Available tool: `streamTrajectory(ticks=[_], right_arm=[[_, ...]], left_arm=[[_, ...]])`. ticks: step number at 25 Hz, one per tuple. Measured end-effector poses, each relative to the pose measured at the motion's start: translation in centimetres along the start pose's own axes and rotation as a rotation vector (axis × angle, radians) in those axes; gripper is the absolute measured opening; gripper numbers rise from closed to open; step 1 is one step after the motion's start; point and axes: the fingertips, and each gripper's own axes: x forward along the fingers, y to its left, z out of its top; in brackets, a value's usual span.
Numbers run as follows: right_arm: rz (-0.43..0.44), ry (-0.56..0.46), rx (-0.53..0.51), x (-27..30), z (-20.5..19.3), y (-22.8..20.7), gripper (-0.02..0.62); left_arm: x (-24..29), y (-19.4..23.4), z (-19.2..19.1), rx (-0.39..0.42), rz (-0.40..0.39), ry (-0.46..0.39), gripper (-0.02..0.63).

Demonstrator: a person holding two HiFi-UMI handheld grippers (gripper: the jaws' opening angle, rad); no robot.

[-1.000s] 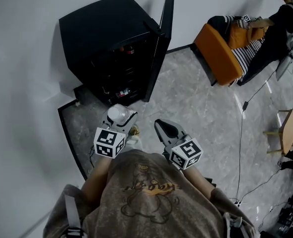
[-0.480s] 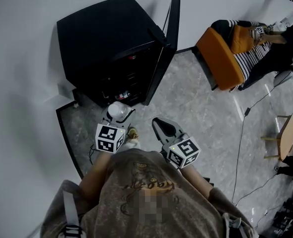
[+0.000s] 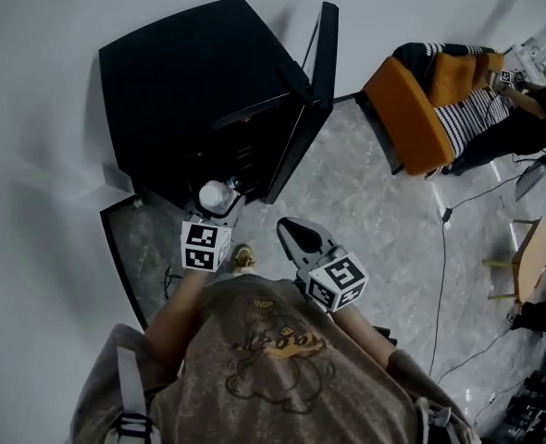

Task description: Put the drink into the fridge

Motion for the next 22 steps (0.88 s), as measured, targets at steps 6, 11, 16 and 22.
streamTrajectory(ticks=[6,11,16,22], right_arm=[[-0.006,-0.009,0.014,1.5,1.0,-1.0,0.026],[-0.005,0.000,0.027,2.8,0.8,-1.5,0.026],[-0.007,0.004,0.034,4.0,0.8,-1.8,0.026],[-0.014,0.001,0.024,5.0,1.1,-2.5,0.026]], left_arm=[[2.3,2.1,-0.4,0.015,0.035,0.015,0.300],[4.2,3.5,-1.5,0.010,0.049,0.035,0.301],[5.9,5.1,-1.6,0.008,0.060,0.042,0.301],[7.9,7.1,-2.5,0.012,0.090,0.062,0.301]])
